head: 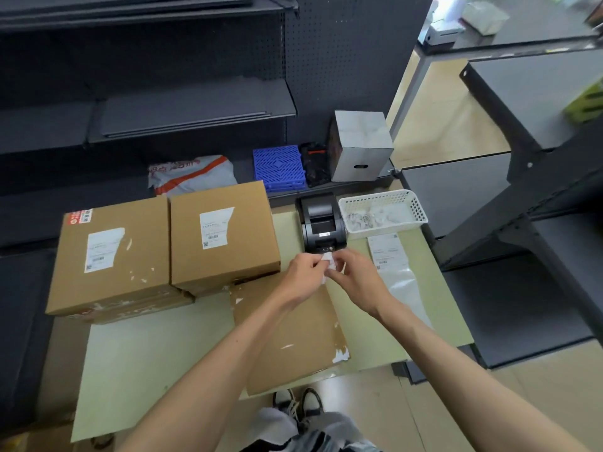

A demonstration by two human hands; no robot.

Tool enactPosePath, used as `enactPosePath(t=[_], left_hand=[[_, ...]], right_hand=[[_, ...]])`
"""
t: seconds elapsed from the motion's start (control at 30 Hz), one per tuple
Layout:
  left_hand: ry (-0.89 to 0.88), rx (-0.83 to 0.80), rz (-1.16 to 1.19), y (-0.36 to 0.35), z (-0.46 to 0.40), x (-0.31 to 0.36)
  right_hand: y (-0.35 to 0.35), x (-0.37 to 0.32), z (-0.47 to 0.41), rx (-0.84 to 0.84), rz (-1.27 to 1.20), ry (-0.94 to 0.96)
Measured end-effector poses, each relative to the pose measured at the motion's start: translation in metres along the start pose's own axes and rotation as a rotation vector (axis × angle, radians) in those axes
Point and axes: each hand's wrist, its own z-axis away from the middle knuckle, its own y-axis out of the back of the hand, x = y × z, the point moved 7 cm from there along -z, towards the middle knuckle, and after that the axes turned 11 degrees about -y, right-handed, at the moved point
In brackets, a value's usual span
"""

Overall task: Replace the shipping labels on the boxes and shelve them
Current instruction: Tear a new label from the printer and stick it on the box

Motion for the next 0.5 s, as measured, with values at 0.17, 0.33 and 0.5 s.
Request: enactPosePath(t=[0.17,0.33,0.5], left_hand=[[-0.045,-0.107,0.154,-0.004,-0.011,0.008],[-0.332,-0.124,-0.171,-0.006,-0.020,0.027],[-0.502,-0.240,-0.482,-0.027,-0.035,0.042]], right_hand=[[0.009,0.011,-0.007,0.080,-0.040,-0.034],[0.020,0.016,-0.012,-0.007,-0.258,-0.135],[0.039,0.027,-0.021,-0.110,-0.338,-0.200]])
